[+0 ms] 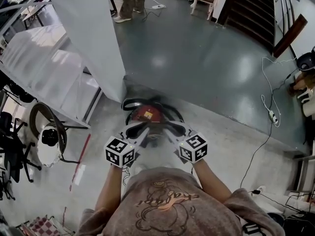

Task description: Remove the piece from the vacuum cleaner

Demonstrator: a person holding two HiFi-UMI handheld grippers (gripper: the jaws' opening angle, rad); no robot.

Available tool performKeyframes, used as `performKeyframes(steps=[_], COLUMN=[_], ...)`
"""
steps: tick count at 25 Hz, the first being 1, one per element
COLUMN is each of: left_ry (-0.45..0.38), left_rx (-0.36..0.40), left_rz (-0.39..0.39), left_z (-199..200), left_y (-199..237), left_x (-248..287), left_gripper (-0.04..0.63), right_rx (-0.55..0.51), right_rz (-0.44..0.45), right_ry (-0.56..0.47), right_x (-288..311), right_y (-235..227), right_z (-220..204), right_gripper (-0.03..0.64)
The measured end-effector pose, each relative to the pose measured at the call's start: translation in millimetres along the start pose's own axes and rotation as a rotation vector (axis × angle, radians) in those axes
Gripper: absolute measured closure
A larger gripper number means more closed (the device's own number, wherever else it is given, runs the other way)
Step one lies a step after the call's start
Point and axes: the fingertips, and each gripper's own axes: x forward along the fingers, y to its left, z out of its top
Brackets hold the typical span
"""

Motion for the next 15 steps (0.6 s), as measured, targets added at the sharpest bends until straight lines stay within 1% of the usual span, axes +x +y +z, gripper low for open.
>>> performKeyframes(steps=[15], left_ry=[-0.025], left_rx=[-0.043], left_rz=[0.03], left_z=[-1.0], left_y=[1.6], left_x=[-7.2], left_gripper=[0.516], right_rx=[0.013], right_rz=[0.001], right_ry=[0.001], right_x=[2.5], right_y=[5.7], right_z=[1.8], right_gripper=[0.551])
